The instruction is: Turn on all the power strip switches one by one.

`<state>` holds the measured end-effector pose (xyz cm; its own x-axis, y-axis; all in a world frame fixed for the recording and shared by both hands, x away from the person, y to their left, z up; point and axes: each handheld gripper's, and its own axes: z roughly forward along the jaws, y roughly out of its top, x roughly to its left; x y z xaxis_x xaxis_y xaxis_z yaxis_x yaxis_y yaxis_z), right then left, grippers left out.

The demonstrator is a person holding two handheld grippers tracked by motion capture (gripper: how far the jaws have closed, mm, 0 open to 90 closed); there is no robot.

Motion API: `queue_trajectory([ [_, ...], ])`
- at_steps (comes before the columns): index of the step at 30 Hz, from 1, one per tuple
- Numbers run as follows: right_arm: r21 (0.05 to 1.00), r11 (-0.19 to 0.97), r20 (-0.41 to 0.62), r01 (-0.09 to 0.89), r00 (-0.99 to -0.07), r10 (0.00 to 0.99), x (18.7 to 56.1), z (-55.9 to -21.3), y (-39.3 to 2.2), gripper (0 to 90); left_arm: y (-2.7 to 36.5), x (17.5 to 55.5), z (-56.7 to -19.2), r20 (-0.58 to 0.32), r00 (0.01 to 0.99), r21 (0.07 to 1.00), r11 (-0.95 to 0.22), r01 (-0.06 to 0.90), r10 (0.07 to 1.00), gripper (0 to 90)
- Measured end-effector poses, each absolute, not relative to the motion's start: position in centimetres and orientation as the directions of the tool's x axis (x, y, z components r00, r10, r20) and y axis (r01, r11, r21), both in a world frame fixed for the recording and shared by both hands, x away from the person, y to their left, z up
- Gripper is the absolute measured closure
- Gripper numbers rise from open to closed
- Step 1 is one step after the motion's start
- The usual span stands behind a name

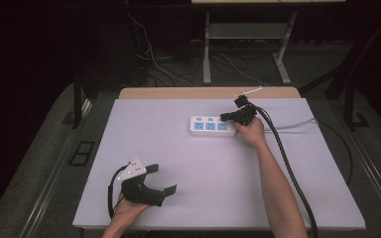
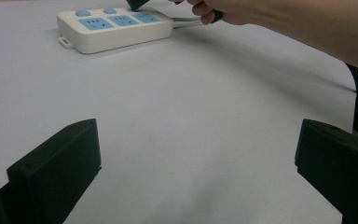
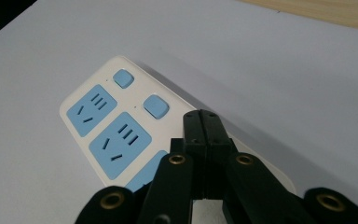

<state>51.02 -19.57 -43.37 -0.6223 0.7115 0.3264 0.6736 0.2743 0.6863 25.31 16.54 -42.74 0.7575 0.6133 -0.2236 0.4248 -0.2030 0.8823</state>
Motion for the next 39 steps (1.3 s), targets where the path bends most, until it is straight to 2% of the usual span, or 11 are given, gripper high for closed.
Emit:
queue_trajectory([
  [11,0.683,0.271,0.341,0.679,-0.624,0.703,51.1,-43.5,-19.7,90.0,16.6,25.4,-42.8,-0.225,0.755,0.882,-0.200,0.426,0.616,0.0],
  [26,0.674,0.299,0.279,0.675,-0.608,0.743,51.1,-42.8,-19.4,90.0,16.7,25.6,-42.8,-0.228,0.757,0.882,-0.199,0.427,0.613,0.0],
  [39,0.702,0.308,0.280,0.642,-0.647,0.709,51.6,-39.5,-19.4,90.0,16.7,25.7,-42.8,-0.231,0.757,0.881,-0.199,0.429,0.611,0.0],
])
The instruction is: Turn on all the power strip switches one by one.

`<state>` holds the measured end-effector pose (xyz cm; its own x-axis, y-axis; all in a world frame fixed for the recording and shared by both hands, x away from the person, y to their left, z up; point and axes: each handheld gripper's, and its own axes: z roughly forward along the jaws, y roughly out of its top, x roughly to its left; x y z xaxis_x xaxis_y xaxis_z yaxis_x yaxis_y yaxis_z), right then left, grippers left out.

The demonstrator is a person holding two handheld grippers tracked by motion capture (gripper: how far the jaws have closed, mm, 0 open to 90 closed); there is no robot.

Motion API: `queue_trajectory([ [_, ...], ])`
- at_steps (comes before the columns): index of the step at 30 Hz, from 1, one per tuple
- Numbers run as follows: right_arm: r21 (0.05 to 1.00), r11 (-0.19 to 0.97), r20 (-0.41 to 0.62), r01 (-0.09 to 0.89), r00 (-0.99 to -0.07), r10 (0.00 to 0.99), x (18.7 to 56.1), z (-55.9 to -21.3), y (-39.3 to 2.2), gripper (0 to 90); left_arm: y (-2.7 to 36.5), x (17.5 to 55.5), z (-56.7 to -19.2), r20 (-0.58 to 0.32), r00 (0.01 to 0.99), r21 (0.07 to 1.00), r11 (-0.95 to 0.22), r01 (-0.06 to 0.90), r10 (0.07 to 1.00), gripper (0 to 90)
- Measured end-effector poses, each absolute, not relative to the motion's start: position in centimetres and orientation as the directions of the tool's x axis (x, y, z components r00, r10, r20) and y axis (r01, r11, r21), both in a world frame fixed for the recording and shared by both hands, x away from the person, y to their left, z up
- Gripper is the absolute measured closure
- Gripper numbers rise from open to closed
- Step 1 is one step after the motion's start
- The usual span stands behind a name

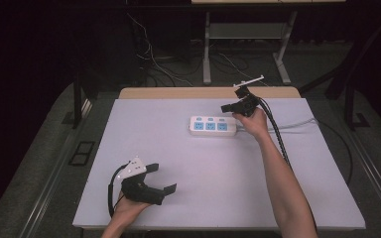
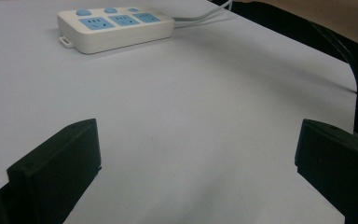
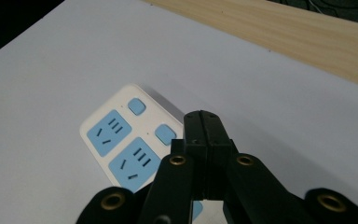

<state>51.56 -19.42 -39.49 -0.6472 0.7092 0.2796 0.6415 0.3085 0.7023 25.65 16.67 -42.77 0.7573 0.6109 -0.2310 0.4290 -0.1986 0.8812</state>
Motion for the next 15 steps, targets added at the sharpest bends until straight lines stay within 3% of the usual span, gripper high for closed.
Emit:
queue_trajectory([
  [15,0.675,0.392,0.233,0.625,-0.685,0.690,52.1,-38.6,-16.4,90.0,16.9,25.6,-42.7,-0.230,0.758,0.883,-0.196,0.426,0.610,0.0],
])
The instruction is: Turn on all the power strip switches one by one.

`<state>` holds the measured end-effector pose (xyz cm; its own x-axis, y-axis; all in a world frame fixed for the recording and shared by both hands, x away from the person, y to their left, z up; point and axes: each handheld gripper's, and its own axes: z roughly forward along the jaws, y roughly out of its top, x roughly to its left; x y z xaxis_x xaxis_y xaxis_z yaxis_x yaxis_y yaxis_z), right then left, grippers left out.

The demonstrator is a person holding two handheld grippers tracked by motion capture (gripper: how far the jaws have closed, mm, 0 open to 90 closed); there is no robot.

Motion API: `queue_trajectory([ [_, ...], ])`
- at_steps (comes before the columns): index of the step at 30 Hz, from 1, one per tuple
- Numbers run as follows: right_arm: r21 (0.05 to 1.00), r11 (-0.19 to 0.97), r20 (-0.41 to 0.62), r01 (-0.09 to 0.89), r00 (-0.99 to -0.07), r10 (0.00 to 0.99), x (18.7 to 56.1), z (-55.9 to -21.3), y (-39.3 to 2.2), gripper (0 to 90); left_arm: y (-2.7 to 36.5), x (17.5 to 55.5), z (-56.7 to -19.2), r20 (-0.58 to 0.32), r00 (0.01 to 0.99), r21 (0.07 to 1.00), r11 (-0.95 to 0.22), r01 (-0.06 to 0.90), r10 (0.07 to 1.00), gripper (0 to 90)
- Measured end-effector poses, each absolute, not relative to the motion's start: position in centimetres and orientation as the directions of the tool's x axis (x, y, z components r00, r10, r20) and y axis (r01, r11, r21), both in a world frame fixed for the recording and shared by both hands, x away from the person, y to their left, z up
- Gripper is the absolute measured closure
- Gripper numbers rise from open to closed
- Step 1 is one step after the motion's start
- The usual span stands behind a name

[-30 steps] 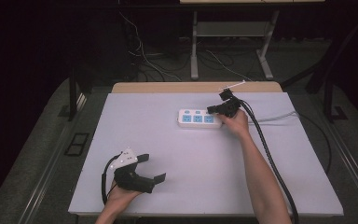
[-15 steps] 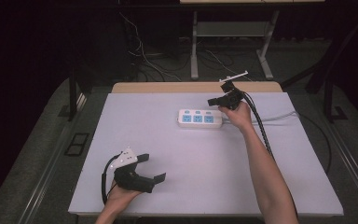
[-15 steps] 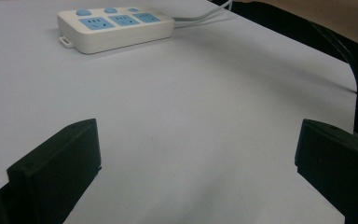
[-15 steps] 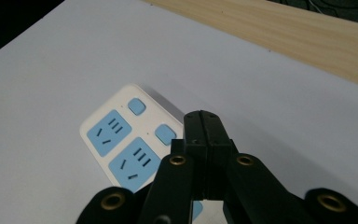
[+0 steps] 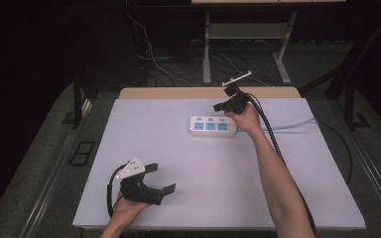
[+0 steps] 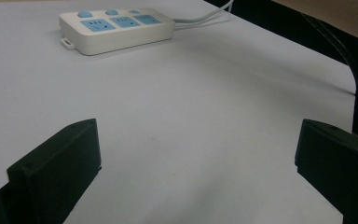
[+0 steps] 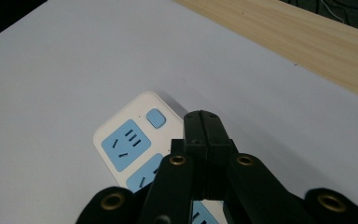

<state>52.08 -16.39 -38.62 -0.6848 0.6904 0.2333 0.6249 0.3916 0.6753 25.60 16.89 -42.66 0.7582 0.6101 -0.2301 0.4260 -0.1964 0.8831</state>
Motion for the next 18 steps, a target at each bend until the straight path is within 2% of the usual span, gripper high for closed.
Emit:
queue_trajectory([
  [18,0.642,0.406,0.266,0.651,-0.685,0.678,52.3,-41.0,-14.8,90.0,17.0,25.5,-42.6,-0.233,0.755,0.885,-0.188,0.426,0.613,0.0],
])
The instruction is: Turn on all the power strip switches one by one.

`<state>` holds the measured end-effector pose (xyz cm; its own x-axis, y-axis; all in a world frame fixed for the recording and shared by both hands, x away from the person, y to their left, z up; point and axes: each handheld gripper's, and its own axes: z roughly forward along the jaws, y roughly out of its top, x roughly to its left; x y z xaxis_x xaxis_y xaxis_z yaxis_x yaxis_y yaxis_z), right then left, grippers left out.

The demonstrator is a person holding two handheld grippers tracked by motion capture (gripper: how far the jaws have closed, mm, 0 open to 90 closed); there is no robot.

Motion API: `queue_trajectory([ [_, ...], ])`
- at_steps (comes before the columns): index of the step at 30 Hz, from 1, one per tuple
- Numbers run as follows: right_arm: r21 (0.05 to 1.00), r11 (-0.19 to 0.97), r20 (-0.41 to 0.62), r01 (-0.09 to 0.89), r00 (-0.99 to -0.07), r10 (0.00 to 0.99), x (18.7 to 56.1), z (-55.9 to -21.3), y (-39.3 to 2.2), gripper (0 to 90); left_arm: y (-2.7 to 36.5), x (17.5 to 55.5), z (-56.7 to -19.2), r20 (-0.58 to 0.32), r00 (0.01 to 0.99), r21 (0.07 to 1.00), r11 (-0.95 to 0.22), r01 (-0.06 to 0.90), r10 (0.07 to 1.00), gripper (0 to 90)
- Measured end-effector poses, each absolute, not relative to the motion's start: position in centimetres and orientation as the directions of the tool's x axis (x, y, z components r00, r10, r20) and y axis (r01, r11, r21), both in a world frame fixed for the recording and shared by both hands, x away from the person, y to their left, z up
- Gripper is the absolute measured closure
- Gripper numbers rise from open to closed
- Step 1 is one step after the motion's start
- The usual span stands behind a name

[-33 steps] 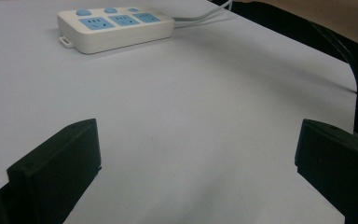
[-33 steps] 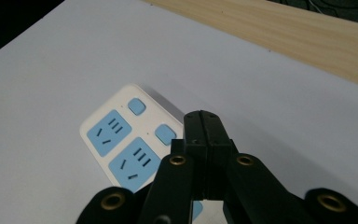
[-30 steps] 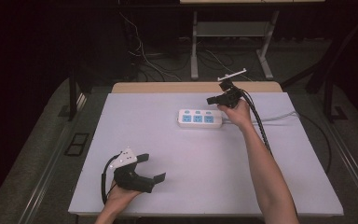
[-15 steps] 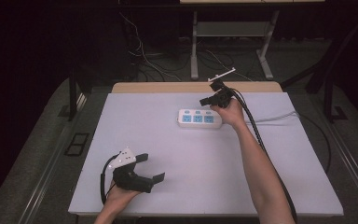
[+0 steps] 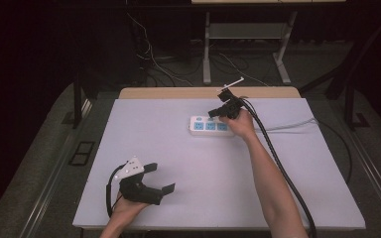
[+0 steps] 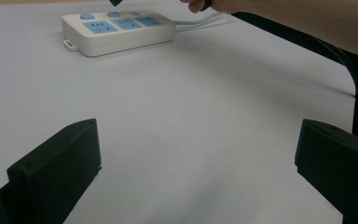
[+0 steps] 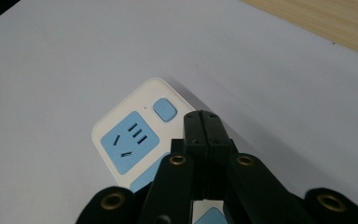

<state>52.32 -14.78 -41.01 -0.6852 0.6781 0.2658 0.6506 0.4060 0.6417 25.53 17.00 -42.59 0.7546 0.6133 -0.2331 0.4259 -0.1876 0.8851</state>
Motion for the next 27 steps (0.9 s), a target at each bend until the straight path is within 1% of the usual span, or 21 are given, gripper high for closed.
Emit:
queue_trajectory([
  [12,0.633,0.383,0.290,0.673,-0.665,0.688,52.6,-42.0,-14.8,90.0,16.9,25.6,-42.7,-0.229,0.759,0.883,-0.199,0.426,0.609,0.0],
  [16,0.637,0.402,0.261,0.658,-0.674,0.691,52.5,-41.9,-14.5,90.0,16.8,25.6,-42.6,-0.228,0.759,0.883,-0.200,0.425,0.610,0.0],
  [23,0.638,0.399,0.257,0.658,-0.671,0.695,52.4,-42.0,-14.6,90.0,16.7,25.5,-42.6,-0.226,0.762,0.883,-0.203,0.424,0.607,0.0],
  [27,0.646,0.381,0.278,0.662,-0.668,0.690,52.4,-42.3,-14.9,90.0,16.7,25.5,-42.6,-0.225,0.762,0.882,-0.205,0.425,0.607,0.0],
])
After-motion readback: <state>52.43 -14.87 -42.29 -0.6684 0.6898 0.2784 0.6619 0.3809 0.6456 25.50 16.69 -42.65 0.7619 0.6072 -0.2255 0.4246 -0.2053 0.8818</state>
